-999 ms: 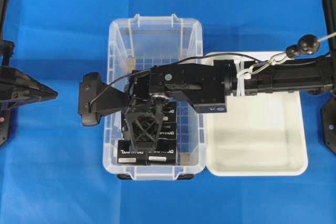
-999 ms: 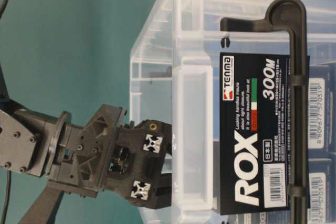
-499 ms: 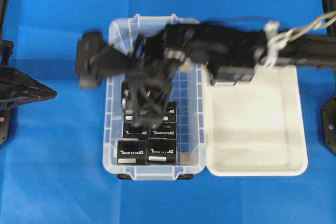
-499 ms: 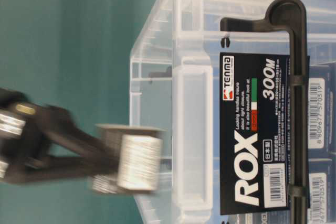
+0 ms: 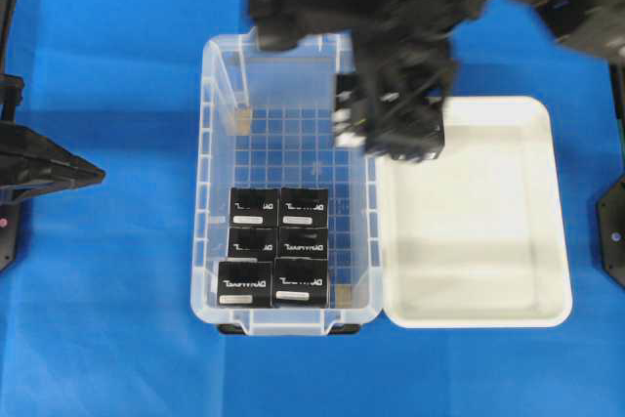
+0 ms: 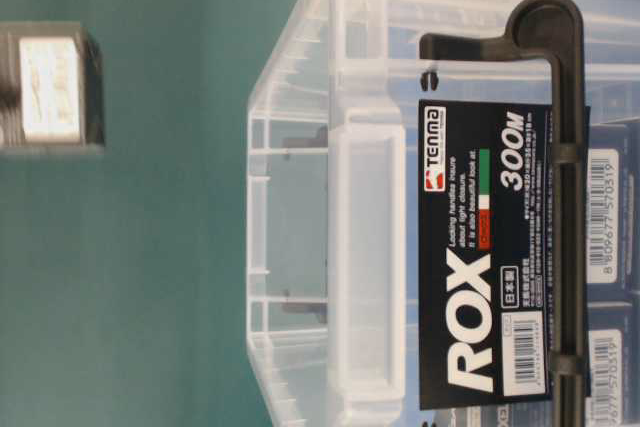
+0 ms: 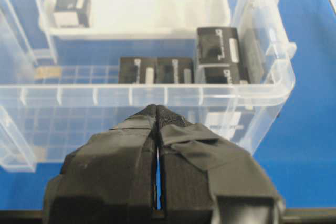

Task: Pick the box from inside the plastic case
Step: 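Lift the black box out of the case and carry it right, then lower the box into the white tray beside the other box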

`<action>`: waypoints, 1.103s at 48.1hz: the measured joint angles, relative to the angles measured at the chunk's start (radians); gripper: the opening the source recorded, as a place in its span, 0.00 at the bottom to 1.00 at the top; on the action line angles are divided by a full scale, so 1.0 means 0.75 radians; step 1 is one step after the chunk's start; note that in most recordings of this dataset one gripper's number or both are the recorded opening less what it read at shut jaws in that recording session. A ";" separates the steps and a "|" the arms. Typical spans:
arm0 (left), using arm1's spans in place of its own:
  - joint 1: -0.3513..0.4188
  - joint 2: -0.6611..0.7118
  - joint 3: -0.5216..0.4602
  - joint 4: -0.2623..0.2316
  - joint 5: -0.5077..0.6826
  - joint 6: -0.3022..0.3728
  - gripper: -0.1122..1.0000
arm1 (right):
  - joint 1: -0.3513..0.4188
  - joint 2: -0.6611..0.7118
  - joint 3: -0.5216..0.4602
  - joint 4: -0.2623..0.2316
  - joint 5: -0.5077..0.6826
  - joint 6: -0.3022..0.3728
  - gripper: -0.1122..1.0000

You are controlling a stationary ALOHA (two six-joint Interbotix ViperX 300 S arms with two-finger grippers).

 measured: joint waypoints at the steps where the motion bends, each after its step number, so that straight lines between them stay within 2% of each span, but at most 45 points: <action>1: 0.000 0.000 -0.002 0.000 0.002 -0.002 0.08 | -0.006 -0.027 0.031 0.000 0.000 0.000 0.65; 9: 0.000 0.000 -0.002 0.002 0.000 0.000 0.08 | -0.063 -0.254 0.313 -0.010 -0.033 -0.002 0.65; 17: 0.000 -0.002 -0.002 0.000 0.000 -0.002 0.08 | -0.145 -0.460 0.630 -0.022 -0.153 -0.012 0.65; 26: 0.000 -0.008 -0.002 0.000 0.000 -0.045 0.08 | -0.182 -0.636 0.935 -0.027 -0.309 -0.145 0.65; 36: 0.000 -0.022 -0.002 0.002 0.000 -0.053 0.08 | -0.252 -0.702 1.186 -0.031 -0.499 -0.292 0.65; 40: 0.000 -0.020 -0.002 0.000 0.000 -0.053 0.08 | -0.268 -0.699 1.293 -0.039 -0.636 -0.333 0.65; 53: 0.000 -0.025 -0.002 0.000 0.000 -0.053 0.08 | -0.299 -0.652 1.532 -0.043 -1.002 -0.399 0.65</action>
